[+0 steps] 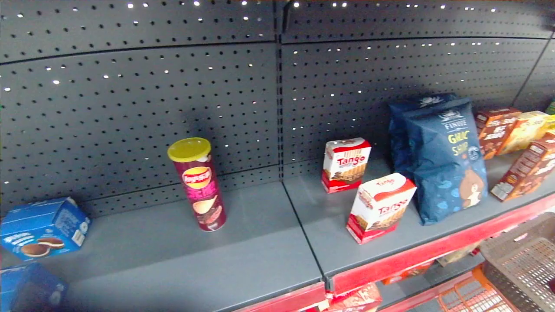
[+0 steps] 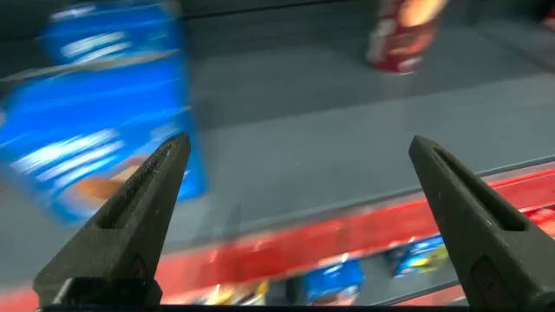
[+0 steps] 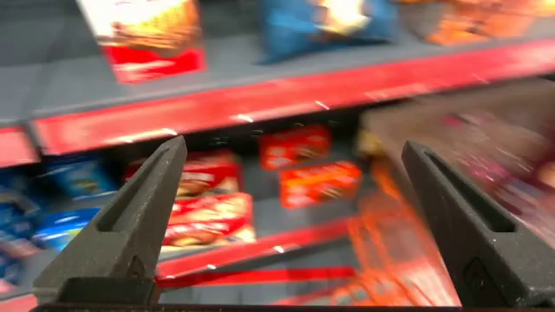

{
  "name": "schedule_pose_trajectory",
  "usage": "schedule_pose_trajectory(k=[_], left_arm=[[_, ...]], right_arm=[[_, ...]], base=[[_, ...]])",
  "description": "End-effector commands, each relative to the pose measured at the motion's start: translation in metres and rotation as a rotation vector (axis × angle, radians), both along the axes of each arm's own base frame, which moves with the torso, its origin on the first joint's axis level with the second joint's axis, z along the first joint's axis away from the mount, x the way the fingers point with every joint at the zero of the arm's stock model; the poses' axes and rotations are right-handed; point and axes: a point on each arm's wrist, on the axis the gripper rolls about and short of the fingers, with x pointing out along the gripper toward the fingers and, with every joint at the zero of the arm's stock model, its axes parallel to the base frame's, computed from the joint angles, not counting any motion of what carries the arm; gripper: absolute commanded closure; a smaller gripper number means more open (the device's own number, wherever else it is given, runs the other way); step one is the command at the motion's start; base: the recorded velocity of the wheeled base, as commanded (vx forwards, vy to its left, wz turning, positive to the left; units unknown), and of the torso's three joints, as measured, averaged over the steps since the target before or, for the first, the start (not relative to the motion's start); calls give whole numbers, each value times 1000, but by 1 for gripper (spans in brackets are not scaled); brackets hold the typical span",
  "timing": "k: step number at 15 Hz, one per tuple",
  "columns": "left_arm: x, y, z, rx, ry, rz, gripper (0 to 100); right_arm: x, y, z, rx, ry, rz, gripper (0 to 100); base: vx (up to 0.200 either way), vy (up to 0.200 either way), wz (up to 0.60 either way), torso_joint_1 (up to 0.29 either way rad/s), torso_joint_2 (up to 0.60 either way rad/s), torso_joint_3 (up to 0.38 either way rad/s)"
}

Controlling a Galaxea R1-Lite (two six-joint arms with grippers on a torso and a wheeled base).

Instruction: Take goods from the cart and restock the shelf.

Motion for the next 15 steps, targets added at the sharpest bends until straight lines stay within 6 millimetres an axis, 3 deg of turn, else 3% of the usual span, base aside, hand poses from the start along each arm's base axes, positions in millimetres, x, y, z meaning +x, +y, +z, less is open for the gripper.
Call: schedule_pose_trajectory(k=[1, 12, 15], left_arm=[[0, 0, 0, 0, 0, 1, 0], [0, 0, 0, -1, -1, 1, 0], [0, 0, 0, 0, -2, 1, 0]], right_arm=[[0, 0, 0, 0, 0, -1, 0], [0, 0, 0, 0, 0, -1, 0], [0, 0, 0, 0, 0, -1, 0]], base=[[0, 0, -600, 2, 2, 2], [0, 0, -600, 3, 1, 2], [0, 0, 0, 0, 0, 0]])
